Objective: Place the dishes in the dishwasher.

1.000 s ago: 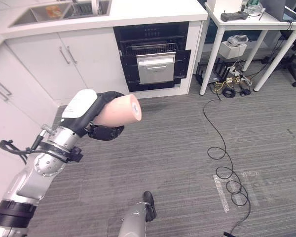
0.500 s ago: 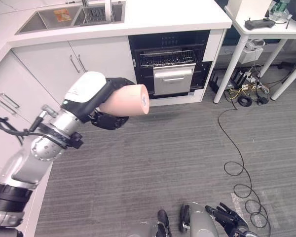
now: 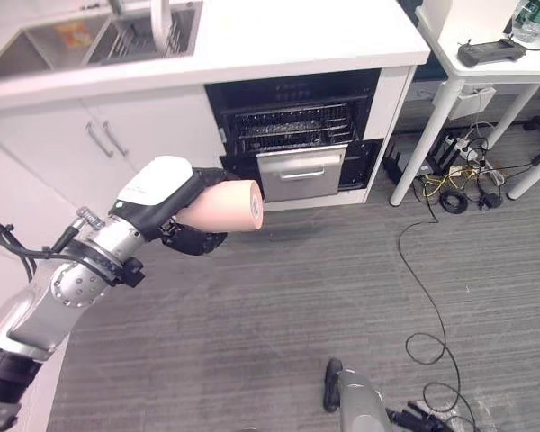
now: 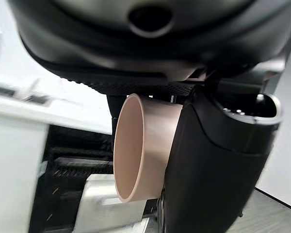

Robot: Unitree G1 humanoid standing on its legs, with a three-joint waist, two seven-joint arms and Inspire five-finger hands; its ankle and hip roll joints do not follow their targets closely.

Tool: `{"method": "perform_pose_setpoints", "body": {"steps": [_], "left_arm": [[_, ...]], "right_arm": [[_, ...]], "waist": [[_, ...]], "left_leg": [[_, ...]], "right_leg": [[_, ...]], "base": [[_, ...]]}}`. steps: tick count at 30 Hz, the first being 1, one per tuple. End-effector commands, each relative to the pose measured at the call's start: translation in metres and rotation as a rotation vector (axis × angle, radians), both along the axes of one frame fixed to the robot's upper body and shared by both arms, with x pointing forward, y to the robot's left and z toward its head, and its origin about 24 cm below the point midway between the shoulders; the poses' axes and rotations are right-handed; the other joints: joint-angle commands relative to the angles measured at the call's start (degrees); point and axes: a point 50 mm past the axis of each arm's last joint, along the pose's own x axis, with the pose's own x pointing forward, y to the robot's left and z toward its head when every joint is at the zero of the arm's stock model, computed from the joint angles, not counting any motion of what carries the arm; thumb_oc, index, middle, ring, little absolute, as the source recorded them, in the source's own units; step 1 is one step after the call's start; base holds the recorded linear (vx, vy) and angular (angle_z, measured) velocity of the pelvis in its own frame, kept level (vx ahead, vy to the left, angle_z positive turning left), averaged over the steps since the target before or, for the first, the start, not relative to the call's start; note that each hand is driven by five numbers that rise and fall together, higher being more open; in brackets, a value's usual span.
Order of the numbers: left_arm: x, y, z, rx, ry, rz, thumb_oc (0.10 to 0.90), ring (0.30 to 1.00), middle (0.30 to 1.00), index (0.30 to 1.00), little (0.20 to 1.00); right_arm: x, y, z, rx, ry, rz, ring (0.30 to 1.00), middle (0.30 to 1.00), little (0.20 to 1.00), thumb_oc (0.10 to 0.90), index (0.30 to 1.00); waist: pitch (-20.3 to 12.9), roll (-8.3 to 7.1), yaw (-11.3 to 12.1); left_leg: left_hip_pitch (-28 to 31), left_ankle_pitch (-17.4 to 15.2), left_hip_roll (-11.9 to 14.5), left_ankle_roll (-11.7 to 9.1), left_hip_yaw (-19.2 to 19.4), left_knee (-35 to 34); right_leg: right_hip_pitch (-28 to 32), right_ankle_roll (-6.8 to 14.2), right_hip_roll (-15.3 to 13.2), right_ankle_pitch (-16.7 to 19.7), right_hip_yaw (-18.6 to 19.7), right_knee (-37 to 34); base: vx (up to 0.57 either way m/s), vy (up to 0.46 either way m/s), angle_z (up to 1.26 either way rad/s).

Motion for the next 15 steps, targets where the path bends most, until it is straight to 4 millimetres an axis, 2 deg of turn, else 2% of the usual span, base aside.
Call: {"method": "perform_pose_setpoints", "body": {"steps": [1, 2, 3, 4, 5, 6, 8, 9, 12, 13, 14, 15], "left_arm": [[-0.009, 0.010, 0.080, -0.164, -0.359, -0.028, 0.400, 0.300, 0.300, 0.300, 0.300], [-0.009, 0.011, 0.079, -0.163, -0.357, -0.027, 0.400, 0.300, 0.300, 0.300, 0.300], [-0.009, 0.011, 0.076, -0.166, -0.359, -0.028, 0.400, 0.300, 0.300, 0.300, 0.300], [-0.009, 0.009, 0.073, -0.168, -0.358, -0.026, 0.400, 0.300, 0.300, 0.300, 0.300], [-0.009, 0.008, 0.070, -0.168, -0.357, -0.022, 0.400, 0.300, 0.300, 0.300, 0.300], [-0.010, 0.006, 0.064, -0.168, -0.356, -0.015, 0.400, 0.300, 0.300, 0.300, 0.300], [-0.010, 0.005, 0.054, -0.172, -0.355, 0.000, 0.400, 0.300, 0.300, 0.300, 0.300], [-0.010, 0.005, 0.048, -0.173, -0.358, 0.015, 0.400, 0.300, 0.300, 0.300, 0.300], [-0.011, 0.008, 0.043, -0.173, -0.365, 0.037, 0.400, 0.300, 0.300, 0.300, 0.300], [-0.012, 0.013, 0.039, -0.173, -0.361, 0.062, 0.400, 0.300, 0.300, 0.300, 0.300], [-0.012, 0.014, 0.039, -0.173, -0.358, 0.069, 0.400, 0.300, 0.300, 0.300, 0.300], [-0.011, 0.014, 0.040, -0.170, -0.353, 0.055, 0.400, 0.300, 0.300, 0.300, 0.300]], "right_arm": [[0.001, -0.031, 0.015, -0.067, -0.032, 0.019, 0.900, 0.900, 0.900, 0.800, 0.900], [0.001, -0.030, 0.015, -0.064, -0.029, 0.021, 0.900, 0.900, 0.900, 0.800, 0.900], [0.001, -0.030, 0.014, -0.061, -0.024, 0.021, 0.900, 0.900, 0.900, 0.800, 0.900], [0.002, -0.029, 0.014, -0.060, -0.020, 0.021, 0.900, 0.900, 0.900, 0.800, 0.900], [0.002, -0.027, 0.013, -0.059, -0.013, 0.021, 0.900, 0.900, 0.900, 0.800, 0.900], [0.001, -0.025, 0.011, -0.054, 0.001, 0.021, 0.900, 0.900, 0.900, 0.800, 0.900], [0.000, -0.020, 0.008, -0.054, 0.024, 0.040, 0.900, 0.900, 0.900, 0.800, 0.900], [-0.002, -0.018, 0.006, -0.056, 0.038, 0.052, 0.900, 0.900, 0.900, 0.800, 0.900], [-0.003, -0.014, 0.004, -0.056, 0.050, 0.056, 0.900, 0.900, 0.900, 0.800, 0.900], [-0.004, -0.008, 0.001, -0.058, 0.072, 0.050, 0.900, 0.900, 0.900, 0.800, 0.900], [-0.005, -0.007, 0.000, -0.055, 0.077, 0.042, 0.900, 0.900, 0.900, 0.800, 0.900], [-0.008, -0.004, -0.002, -0.040, 0.081, 0.019, 0.900, 0.900, 0.900, 0.800, 0.900]], "waist": [[-1.4, 2.14, 0.8], [-1.4, 2.24, 0.9], [-1.0, 2.33, 1.1], [-0.5, 2.57, 1.6], [-0.5, 2.99, 2.3], [-0.3, 3.98, 3.1], [-0.4, 4.93, 4.4], [-0.8, 4.59, 4.8], [-1.6, 4.54, 4.9], [-2.7, 4.21, 5.3], [-3.0, 4.08, 5.5], [-3.5, 3.47, 5.6]], "left_leg": [[-8.9, -3.2, -6.3, 7.0, 3.2, -13.5], [-8.7, -4.7, -6.6, 6.6, 3.0, -14.8], [-9.4, -3.7, -7.1, 6.8, 4.6, -19.0], [-11.5, -1.1, -8.1, 7.4, 5.6, -22.4], [-13.3, 0.2, -9.1, 7.1, 4.8, -24.7], [-17.0, 1.1, -8.7, 6.4, 3.4, -24.7], [-21.7, 3.4, -7.3, 5.4, 2.7, -24.7], [-22.8, 3.0, -7.2, 4.6, 2.8, -24.7], [-22.6, 2.6, -6.4, 5.1, 4.9, -24.7], [-21.1, 0.3, -7.0, 6.2, 5.2, -24.7], [-20.7, -0.5, -7.8, 6.8, 4.5, -24.7], [-19.3, -2.0, -8.4, 8.1, 5.6, -24.7]], "right_leg": [[6.1, 6.2, 2.0, -2.3, 1.9, -4.5], [7.3, 6.7, 2.6, -3.6, 2.6, -4.5], [8.2, 6.9, 3.1, -4.1, 2.6, -4.5], [8.5, 6.6, 3.8, -3.5, 2.8, -4.5], [9.2, 6.7, 4.6, -3.9, 3.6, -4.5], [10.3, 6.5, 6.3, -4.8, 4.4, -4.5], [11.9, 6.1, 8.1, -6.1, 5.2, -4.5], [13.5, 6.3, 7.9, -7.7, 5.5, -4.5], [14.5, 6.6, 8.0, -8.9, 5.0, -4.5], [16.2, 7.3, 8.0, -10.6, 5.7, -4.5], [17.0, 7.4, 8.0, -11.1, 5.9, -4.5], [19.6, 8.2, 7.7, -9.3, 4.8, -4.5]], "base": [[0.43, -0.071, -0.28], [0.54, -0.033, -0.22], [0.34, 0.006, -0.21], [0.27, 0.029, -0.28], [0.30, 0.055, -0.35], [0.37, 0.068, -0.28], [0.43, 0.082, -0.56], [0.40, 0.087, -0.71], [0.29, 0.081, -0.43], [0.45, 0.143, -0.41], [0.54, 0.151, -0.38], [0.44, 0.124, -0.17]]}}
